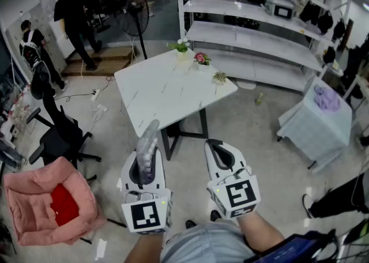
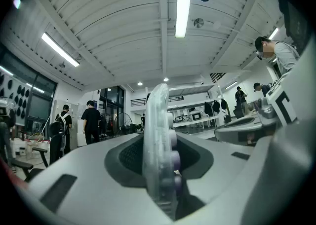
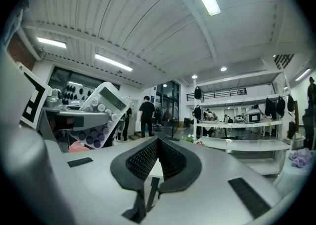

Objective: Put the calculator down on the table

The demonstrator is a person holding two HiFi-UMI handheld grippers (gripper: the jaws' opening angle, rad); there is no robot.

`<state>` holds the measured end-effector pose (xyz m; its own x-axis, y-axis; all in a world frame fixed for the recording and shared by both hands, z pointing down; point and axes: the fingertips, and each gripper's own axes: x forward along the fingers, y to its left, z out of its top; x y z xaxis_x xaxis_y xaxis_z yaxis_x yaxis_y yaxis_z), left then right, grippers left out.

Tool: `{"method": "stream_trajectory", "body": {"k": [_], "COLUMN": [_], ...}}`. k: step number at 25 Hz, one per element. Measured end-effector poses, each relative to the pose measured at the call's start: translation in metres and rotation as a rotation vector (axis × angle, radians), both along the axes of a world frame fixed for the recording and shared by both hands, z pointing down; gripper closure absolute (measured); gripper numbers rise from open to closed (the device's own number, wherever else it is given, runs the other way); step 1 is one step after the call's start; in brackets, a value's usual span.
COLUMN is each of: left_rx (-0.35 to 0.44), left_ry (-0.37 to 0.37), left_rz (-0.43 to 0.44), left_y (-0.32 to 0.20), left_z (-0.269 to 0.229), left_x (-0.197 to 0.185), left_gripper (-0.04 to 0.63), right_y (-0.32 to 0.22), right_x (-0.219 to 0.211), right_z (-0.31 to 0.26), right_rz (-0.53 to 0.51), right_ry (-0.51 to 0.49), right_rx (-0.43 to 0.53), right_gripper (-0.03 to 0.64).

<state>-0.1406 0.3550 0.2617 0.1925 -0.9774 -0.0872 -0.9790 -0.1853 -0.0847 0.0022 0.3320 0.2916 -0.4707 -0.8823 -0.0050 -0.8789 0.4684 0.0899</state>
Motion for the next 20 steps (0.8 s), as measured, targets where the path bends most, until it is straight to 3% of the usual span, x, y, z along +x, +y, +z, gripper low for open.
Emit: {"method": "stream_trajectory", "body": {"k": [13,20], "left_rx": [-0.015,-0.100], "left_ry": [-0.004,-0.002], "left_rz": [-0.002,-0.011], "left_y": [-0.013,-0.052], "left_z": [0.007,0.032], "left_x": [-0.008,0.001], "left_gripper": [0.462,0.462], "right_y": [-0.007,-0.043], "right_x": [-0.004,0.014], "right_z": [0.016,0.034], "right_rz": [-0.003,0.023], "right_ry": [0.013,0.002], "right_rx": [-0.036,-0.077], "right_gripper": [0.589,0.591]}}
